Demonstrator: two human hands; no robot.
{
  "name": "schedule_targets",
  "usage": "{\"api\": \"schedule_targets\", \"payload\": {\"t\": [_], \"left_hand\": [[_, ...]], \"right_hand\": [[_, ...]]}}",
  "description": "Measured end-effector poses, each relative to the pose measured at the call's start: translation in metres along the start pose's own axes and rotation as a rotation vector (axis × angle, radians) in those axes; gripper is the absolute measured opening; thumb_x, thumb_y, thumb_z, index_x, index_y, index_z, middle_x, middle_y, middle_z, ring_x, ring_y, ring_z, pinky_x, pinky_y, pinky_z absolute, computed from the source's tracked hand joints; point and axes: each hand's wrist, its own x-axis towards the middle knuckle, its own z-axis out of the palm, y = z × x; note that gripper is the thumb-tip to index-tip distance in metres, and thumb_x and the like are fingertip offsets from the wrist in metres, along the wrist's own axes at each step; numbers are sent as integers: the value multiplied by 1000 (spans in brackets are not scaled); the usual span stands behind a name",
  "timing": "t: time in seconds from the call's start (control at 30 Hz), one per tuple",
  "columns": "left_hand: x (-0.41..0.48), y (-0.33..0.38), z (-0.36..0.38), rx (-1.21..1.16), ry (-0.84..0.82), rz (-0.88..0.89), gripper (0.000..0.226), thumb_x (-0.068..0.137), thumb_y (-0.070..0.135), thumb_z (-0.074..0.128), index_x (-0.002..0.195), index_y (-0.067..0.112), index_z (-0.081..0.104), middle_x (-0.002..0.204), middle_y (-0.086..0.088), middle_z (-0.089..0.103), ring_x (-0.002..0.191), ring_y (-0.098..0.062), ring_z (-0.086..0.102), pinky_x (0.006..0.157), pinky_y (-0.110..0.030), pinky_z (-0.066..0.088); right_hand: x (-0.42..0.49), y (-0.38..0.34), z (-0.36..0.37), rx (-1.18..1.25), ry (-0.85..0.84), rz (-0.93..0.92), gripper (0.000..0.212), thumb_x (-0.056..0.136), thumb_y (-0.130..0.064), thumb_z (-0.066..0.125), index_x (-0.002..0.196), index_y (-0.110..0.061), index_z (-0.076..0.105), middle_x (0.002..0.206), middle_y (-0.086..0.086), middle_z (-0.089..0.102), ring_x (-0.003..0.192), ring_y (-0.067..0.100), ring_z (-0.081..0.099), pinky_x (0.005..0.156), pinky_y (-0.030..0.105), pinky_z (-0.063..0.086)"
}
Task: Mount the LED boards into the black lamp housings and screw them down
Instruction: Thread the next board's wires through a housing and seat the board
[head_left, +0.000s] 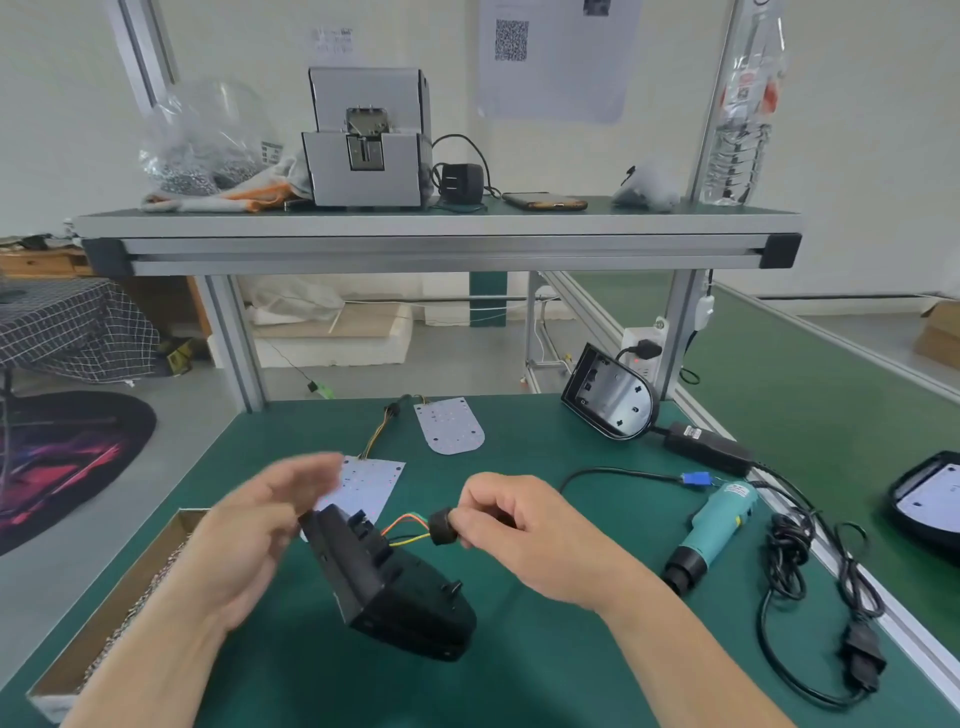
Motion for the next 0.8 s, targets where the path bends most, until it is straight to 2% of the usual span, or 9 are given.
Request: {"api": "schedule_targets", "payload": {"t": [0.07,0.17,0.27,0.37,0.47,0.6,0.67,0.73,0.8], "left_hand": [[-9,31,9,222,-41,208,60,85,-10,42,124,28,67,123,2,70,125,-16,59,106,-37,40],[-27,58,45,785,-424,325,69,83,31,61,143,54,38,133,31,55,106,9,60,95,-20,44],[-27,51,79,1089,-439,448,69,82,28,49,147,40,31,107,19,64,100,-4,55,93,-15,39],[-21,48,83,1136,-310,497,26,86,22,43,106,13,57,80,1,62,79,-21,52,81,-40,45],[-21,46,79,1158,-324,463,41,83,41,23,81,11,51,75,-1,55,76,-23,48,80,-42,43],[-16,42,68,1293,-334,308,40,93,52,20,84,27,50,108,9,54,113,-15,48,103,-41,32],[-13,38,58,1197,-315,144,28,100,46,35,78,36,48,142,6,44,145,-16,23,116,-46,22],[-14,36,52,1017,-342,43,26,100,40,48,74,46,51,160,1,25,153,-12,-4,123,-47,10],[-17,36,49,916,-294,46,24,95,38,58,72,44,57,163,3,20,153,-10,1,122,-43,13]], "right_hand": [[6,-5,8,-40,68,6,30,98,-33,58,70,-23,52,57,-10,44,52,9,32,53,25,30],[15,-15,22,-120,170,6,30,95,-35,57,66,-31,53,56,-11,50,56,10,39,58,32,36],[17,-24,23,-150,176,-33,27,95,-30,52,69,-31,53,60,-10,53,58,12,42,58,35,40],[14,-24,14,-269,168,-92,29,98,-29,53,70,-22,47,64,-7,52,62,16,42,59,36,39],[8,-26,16,-361,282,-140,27,96,-30,54,74,-17,47,68,-5,54,68,18,44,61,35,38],[2,-31,14,-371,423,-180,25,95,-30,54,73,-22,47,63,-13,48,66,14,44,59,31,34],[-1,-30,9,-343,440,-181,24,95,-29,55,73,-22,49,63,-13,48,65,15,44,58,30,32],[-3,-31,10,-337,425,-184,23,95,-29,55,74,-21,51,65,-11,50,65,15,45,58,29,32],[-3,-31,10,-299,413,-166,23,96,-29,56,75,-21,53,65,-10,52,63,15,45,59,29,33]]}}
